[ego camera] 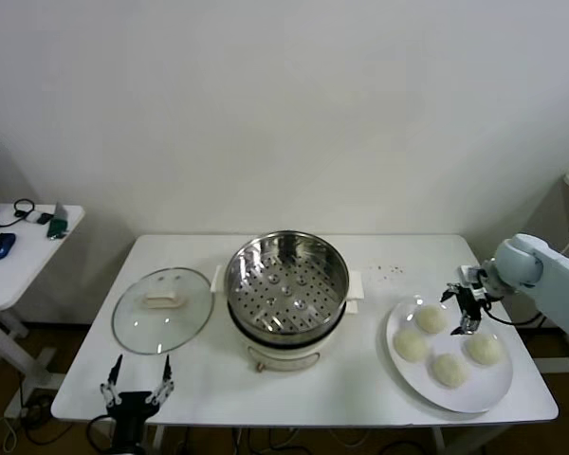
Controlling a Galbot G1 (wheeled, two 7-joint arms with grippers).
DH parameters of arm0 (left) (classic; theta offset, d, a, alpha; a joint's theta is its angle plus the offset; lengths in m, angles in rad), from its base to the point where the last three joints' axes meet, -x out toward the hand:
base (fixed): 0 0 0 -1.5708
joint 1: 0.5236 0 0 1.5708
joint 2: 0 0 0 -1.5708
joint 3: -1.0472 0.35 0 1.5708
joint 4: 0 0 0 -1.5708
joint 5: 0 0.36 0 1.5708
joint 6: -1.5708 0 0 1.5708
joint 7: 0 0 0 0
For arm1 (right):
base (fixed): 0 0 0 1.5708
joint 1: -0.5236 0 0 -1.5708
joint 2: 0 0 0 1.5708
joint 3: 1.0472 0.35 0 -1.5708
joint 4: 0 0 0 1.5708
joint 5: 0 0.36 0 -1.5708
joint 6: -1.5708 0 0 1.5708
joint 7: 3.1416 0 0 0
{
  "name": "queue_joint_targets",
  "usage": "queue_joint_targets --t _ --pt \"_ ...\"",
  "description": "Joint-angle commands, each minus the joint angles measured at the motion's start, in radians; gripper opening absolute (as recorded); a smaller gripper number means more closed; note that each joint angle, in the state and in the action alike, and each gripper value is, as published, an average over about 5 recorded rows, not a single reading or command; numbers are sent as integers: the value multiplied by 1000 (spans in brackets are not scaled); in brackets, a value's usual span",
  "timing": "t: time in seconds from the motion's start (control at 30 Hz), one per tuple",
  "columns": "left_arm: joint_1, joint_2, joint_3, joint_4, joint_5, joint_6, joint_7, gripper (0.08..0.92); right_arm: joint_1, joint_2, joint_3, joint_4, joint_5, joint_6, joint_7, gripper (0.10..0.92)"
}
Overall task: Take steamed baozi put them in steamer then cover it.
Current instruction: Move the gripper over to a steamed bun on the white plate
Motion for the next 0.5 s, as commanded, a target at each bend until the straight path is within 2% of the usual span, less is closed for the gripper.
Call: queue_joint_targets --t 0.03,0.5 --pt "-1 -1 -7 3 2 4 -5 823 99 94 -127 -101 -8 -8 -10 823" --pt "0 3 -22 11 -9 3 -8 823 45 155 -122 -154 -38 18 -1 823"
